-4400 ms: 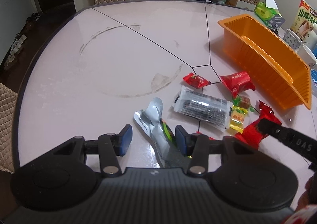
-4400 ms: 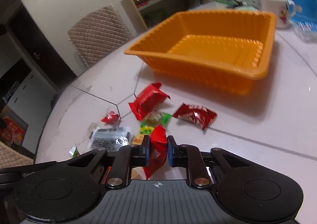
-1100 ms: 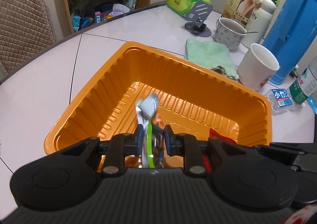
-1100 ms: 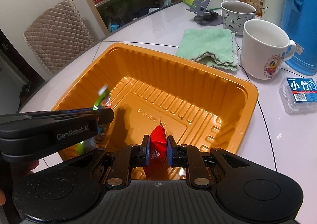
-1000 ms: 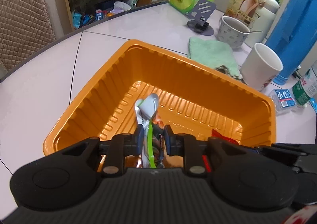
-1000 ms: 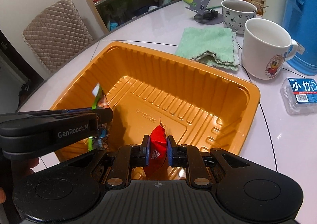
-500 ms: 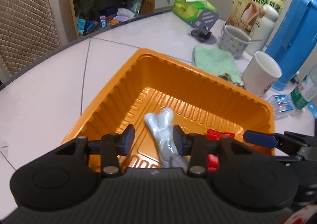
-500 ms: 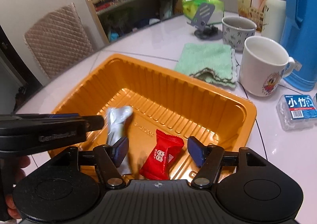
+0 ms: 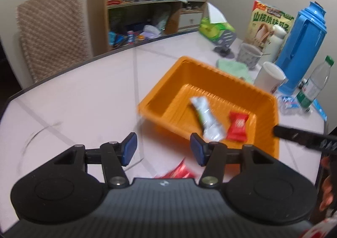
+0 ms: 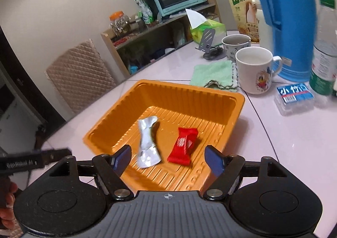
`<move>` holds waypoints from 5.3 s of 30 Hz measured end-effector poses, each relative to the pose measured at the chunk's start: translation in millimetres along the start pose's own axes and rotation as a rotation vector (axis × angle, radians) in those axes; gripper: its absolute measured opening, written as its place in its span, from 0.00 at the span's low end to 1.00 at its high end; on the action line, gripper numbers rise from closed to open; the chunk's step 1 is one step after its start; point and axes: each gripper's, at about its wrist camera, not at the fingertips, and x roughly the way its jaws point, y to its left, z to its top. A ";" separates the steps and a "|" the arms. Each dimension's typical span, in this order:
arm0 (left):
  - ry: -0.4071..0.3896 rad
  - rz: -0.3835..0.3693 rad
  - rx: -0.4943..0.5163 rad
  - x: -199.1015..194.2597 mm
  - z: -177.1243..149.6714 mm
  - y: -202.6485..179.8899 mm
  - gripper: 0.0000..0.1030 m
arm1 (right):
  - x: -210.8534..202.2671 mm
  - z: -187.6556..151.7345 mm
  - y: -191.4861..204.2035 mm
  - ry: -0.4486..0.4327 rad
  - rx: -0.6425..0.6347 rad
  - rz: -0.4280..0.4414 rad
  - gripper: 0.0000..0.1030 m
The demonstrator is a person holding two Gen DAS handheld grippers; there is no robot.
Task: Organize snacks
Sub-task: 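Open both grippers to drop the snacks into the orange tray, then move left gripper to a red-and-gold packet while right gripper approaches a clear-wrapped brown candy, then close left gripper on the red-and-gold packet while right gripper grasps the clear-wrapped candy, then carry both held snacks over the orange tray with both grippers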
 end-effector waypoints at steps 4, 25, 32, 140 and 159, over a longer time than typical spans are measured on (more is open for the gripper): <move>0.023 0.029 -0.046 -22.7 -28.0 20.8 0.51 | -20.5 -14.1 5.5 0.013 0.001 0.006 0.79; 0.117 0.153 -0.056 -78.9 -138.0 61.2 0.50 | -39.0 -116.2 63.7 0.238 -0.100 -0.019 0.78; 0.136 0.132 -0.027 -84.5 -156.2 53.7 0.48 | -39.4 -142.3 82.1 0.259 -0.150 -0.008 0.78; 0.162 0.098 0.014 -37.6 -153.3 65.4 0.18 | 42.5 -179.4 154.9 0.271 -0.479 -0.013 0.20; 0.024 -0.059 0.158 -36.1 -47.7 -0.6 0.18 | -22.0 -67.3 82.6 0.126 -0.210 0.033 0.20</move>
